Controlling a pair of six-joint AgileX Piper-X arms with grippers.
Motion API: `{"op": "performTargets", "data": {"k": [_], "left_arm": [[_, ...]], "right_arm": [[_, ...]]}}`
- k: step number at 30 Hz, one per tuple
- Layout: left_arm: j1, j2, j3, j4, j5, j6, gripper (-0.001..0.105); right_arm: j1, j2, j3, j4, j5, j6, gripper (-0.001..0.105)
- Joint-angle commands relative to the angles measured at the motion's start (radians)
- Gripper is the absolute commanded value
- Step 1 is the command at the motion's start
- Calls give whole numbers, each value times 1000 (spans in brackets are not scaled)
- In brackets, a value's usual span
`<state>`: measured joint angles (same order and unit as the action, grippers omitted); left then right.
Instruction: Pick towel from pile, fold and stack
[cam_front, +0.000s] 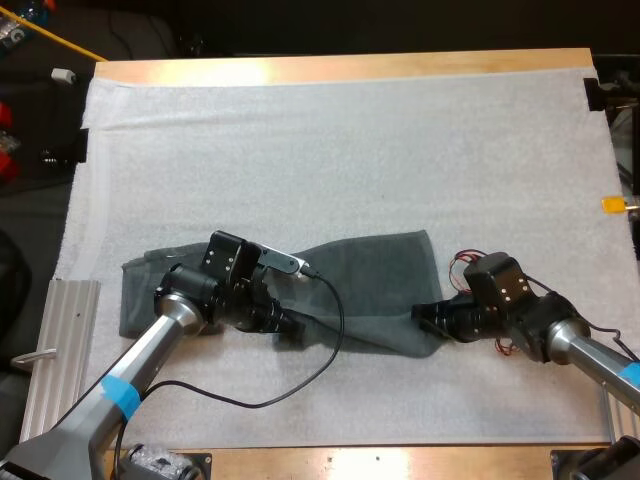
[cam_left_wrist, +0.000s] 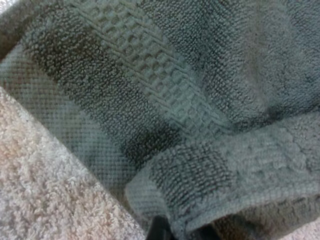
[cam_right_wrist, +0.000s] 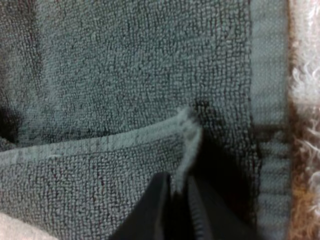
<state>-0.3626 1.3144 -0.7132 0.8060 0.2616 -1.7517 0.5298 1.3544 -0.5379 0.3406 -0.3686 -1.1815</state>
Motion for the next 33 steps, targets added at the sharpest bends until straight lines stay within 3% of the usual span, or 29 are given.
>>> {"op": "performTargets", "data": {"k": [1, 10, 22, 30, 33], "left_arm": [[0, 1, -6, 3, 5, 0, 0], [0, 1, -6, 3, 5, 0, 0], [2, 1, -6, -82, -10, 7, 0], [2, 1, -60, -140, -188, 7, 0], [2, 1, -64, -183, -217, 7, 0]], "right_arm": [[0, -2, -7, -10, -10, -14, 0], [0, -2, -7, -77, 11, -32, 0], [-2, -47, -24, -187, 203, -20, 0], [-2, -47, -69, -235, 367, -18, 0], [-2, -47, -69, -262, 441, -18, 0]]}}
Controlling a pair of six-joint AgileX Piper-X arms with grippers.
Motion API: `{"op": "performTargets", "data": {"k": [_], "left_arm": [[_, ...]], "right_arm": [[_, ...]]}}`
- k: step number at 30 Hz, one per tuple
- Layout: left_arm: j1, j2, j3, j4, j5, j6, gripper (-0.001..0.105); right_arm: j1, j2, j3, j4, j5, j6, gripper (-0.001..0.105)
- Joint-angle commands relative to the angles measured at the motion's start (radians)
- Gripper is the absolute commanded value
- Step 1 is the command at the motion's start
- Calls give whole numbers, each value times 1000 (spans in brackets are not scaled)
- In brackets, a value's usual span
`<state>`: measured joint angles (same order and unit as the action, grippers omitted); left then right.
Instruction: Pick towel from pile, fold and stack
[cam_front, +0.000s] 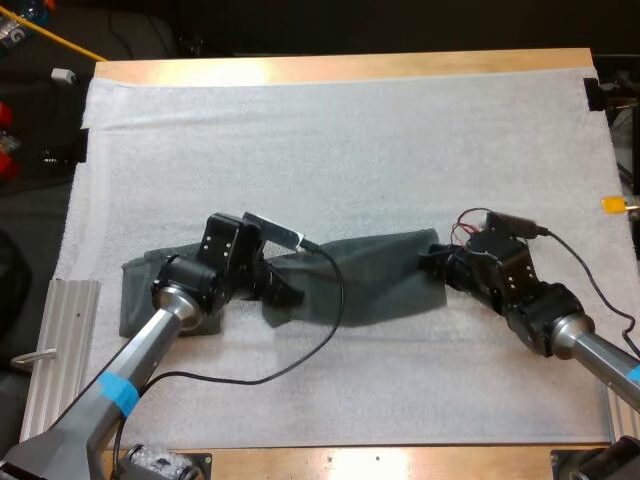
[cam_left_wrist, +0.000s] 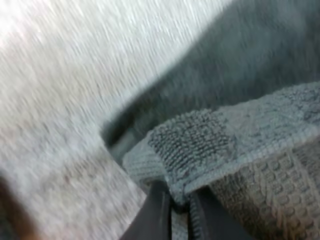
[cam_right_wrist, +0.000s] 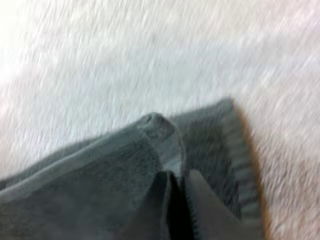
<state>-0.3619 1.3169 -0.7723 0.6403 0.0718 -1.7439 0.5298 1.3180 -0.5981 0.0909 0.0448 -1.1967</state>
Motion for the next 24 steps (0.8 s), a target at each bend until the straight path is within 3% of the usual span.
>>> {"op": "performTargets", "data": {"k": [1, 6, 14, 17, 21, 23, 24], "left_arm": [[2, -2, -5, -23, -33, -1, 0], [2, -2, -5, -45, -107, -1, 0], [2, -2, -5, -48, -114, -1, 1], [2, -2, -5, -47, -114, -1, 13], [2, -2, -5, -44, -114, -1, 45], [2, -2, -5, -39, -114, -1, 56], [2, -2, -5, -38, -114, -1, 60]], "right_arm": [[-2, -11, -9, -14, 48, -3, 0], [-2, -11, -9, -22, 71, -3, 0], [-2, -11, -9, -58, 71, -3, 0], [-2, -11, -9, -63, 71, -3, 0], [-2, -11, -13, -77, 71, 2, 1], [-2, -11, -18, -80, 68, 11, 7], [-2, -11, -22, -87, 65, 12, 16]]}}
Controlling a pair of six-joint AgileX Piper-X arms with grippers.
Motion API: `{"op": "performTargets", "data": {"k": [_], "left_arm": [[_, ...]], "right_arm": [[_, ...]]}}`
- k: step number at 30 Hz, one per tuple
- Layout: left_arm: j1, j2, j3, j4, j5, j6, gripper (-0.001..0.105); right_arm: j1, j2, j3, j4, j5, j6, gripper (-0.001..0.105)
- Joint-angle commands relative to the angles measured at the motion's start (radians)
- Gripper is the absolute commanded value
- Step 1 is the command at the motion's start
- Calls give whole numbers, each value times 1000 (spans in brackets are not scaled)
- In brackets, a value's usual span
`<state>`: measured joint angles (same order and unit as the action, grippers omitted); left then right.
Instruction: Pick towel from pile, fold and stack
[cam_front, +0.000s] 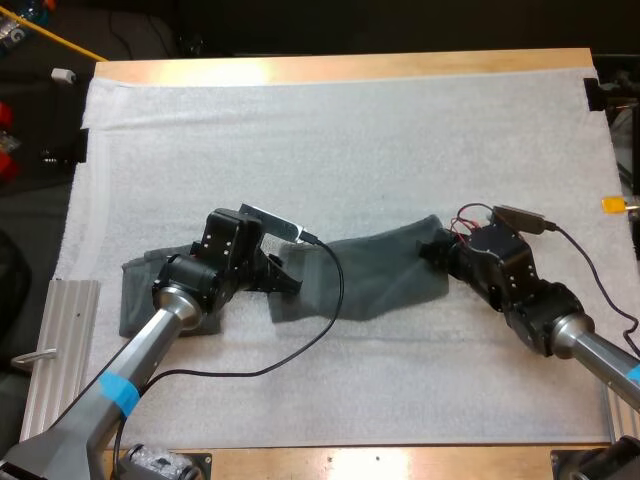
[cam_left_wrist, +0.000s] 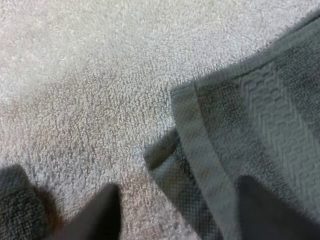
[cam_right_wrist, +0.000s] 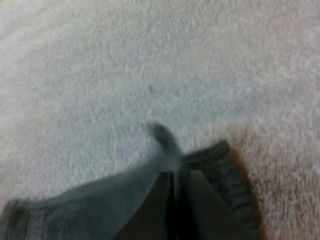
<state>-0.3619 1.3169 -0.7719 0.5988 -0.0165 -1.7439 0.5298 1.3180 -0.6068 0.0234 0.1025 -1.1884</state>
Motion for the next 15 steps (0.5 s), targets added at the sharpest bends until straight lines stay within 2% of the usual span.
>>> {"op": "performTargets", "data": {"k": [1, 4, 6, 11, 15], "left_arm": [[2, -2, -5, 3, -25, -1, 61], [2, -2, -5, 5, -25, -1, 61], [2, -3, -5, 19, -25, -1, 61], [2, -39, -5, 81, -25, -1, 61], [2, -119, -5, 123, -25, -1, 61]], "right_arm": [[-2, -11, -16, -23, 7, 4, 25], [-2, -11, -31, -23, 8, 4, 58], [-2, -11, -38, -23, 13, -5, 71], [-2, -15, -42, 0, 13, -21, 71], [-2, -45, -70, 131, 12, -65, 71]]}}
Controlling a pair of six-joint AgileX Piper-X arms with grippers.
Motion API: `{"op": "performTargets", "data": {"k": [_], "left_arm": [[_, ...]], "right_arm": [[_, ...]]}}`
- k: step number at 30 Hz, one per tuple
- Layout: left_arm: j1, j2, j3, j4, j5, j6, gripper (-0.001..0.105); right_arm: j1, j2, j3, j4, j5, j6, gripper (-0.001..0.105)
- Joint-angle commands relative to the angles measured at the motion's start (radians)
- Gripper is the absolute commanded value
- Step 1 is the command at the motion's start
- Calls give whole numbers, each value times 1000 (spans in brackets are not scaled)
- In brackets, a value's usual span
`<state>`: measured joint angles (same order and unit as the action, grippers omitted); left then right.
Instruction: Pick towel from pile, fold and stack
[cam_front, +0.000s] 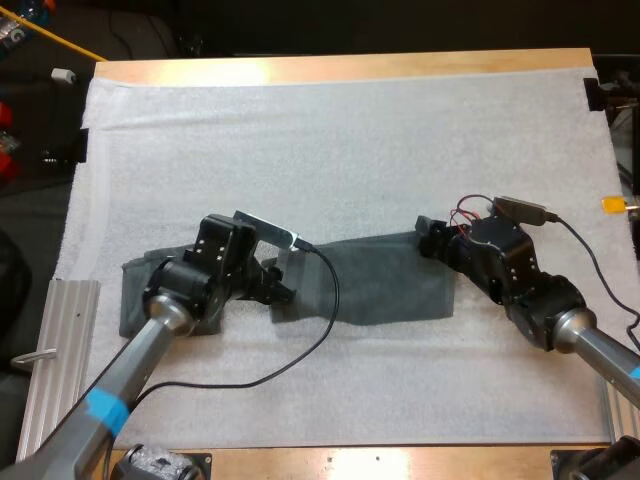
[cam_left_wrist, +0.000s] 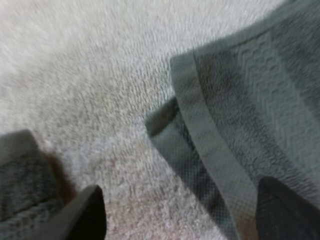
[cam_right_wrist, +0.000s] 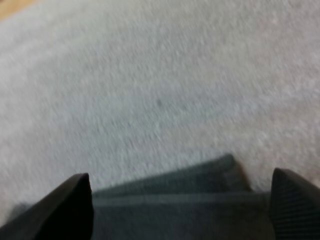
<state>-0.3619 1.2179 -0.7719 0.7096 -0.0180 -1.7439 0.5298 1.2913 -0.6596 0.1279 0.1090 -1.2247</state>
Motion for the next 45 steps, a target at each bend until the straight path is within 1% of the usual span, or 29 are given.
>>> {"op": "performTargets", "data": {"k": [1, 5, 9, 10, 13, 15, 17, 21, 24, 27, 28, 34, 36, 38, 41, 45], "left_arm": [[2, -44, -5, 21, -24, -1, 61], [2, -157, -5, 70, -4, -29, 61], [2, -263, -5, 121, 115, -118, 61], [2, -287, -5, 129, 137, -137, 61], [2, -360, -5, 154, 166, -192, 61], [2, -403, -5, 163, 188, -216, 61], [2, -434, -5, 169, 212, -233, 61], [2, -492, -5, 218, 236, -256, 61], [2, -512, -5, 275, 238, -256, 61], [2, -528, -5, 327, 239, -256, 61], [2, -531, -5, 338, 239, -256, 61], [2, -532, -5, 414, 239, -256, 61], [2, -532, -5, 435, 239, -256, 61], [2, -532, -5, 441, 239, -257, 61], [2, -532, -5, 441, 239, -282, 61], [2, -532, -5, 441, 239, -294, 61]], "right_arm": [[-2, -29, -25, 57, 5, -55, 71], [-2, -80, -85, 248, 7, -170, 71], [-3, -119, -157, 462, 20, -258, 71], [-5, -123, -167, 493, 24, -271, 71], [-44, -124, -184, 562, 5, -280, 71], [-100, -124, -183, 589, -50, -280, 71], [-165, -124, -183, 606, -134, -280, 71], [-325, -115, -183, 614, -363, -295, 71], [-408, -83, -183, 614, -497, -305, 71], [-454, -27, -183, 607, -613, -317, 71], [-459, -7, -183, 606, -638, -323, 71], [-454, 137, -183, 581, -703, -325, 71], [-454, 183, -183, 565, -706, -320, 71], [-454, 220, -183, 553, -717, -321, 71], [-451, 272, -183, 534, -774, -310, 71], [-402, 336, -183, 496, -802, -285, 71]]}}
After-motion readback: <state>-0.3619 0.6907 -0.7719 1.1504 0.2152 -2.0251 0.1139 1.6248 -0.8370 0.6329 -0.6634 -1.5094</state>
